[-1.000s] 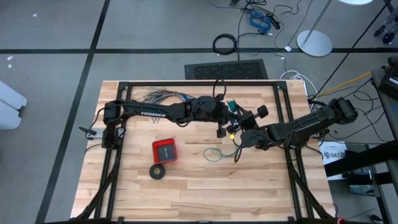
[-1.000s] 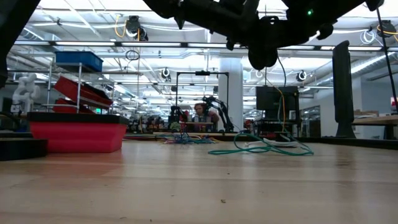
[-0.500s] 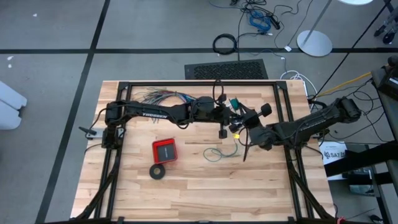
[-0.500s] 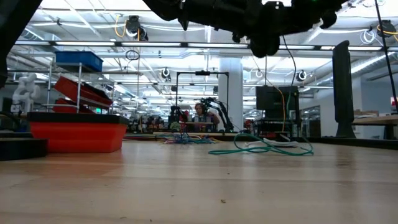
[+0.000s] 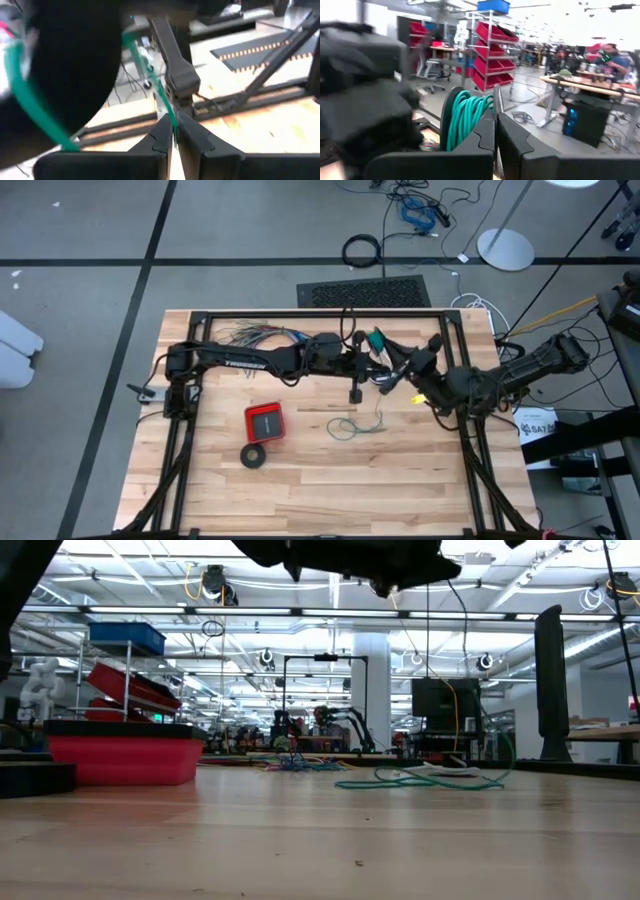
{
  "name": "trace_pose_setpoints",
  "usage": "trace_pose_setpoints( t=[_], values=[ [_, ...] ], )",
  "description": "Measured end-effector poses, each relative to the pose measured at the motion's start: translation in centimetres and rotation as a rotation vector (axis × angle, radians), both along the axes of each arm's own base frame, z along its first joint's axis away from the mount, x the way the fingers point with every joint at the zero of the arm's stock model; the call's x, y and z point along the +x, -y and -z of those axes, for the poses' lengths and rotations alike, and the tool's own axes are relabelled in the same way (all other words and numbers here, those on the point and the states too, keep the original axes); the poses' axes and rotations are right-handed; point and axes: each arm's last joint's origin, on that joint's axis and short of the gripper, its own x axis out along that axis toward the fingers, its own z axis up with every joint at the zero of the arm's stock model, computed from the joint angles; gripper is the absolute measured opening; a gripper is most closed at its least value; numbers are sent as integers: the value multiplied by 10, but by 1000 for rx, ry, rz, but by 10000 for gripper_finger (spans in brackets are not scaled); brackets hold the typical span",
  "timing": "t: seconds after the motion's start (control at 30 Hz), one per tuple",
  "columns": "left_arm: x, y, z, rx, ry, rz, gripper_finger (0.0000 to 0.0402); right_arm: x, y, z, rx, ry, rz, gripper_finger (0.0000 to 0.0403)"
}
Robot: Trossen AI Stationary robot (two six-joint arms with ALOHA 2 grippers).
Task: Coil cords
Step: Coil the green wire onto the spool
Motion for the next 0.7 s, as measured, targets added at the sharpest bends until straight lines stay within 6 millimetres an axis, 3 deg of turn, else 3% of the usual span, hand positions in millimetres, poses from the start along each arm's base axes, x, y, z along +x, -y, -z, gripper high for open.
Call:
trace_pose_setpoints(
  t=[0.33, 0.7],
  values=[
    [-1, -10, 5, 17, -44, 28, 30, -13, -19, -15, -54, 48, -112, 0],
    [-5, -27, -1, 16, 30, 238, 30, -36, -31, -29, -94, 31, -104, 0]
  ],
)
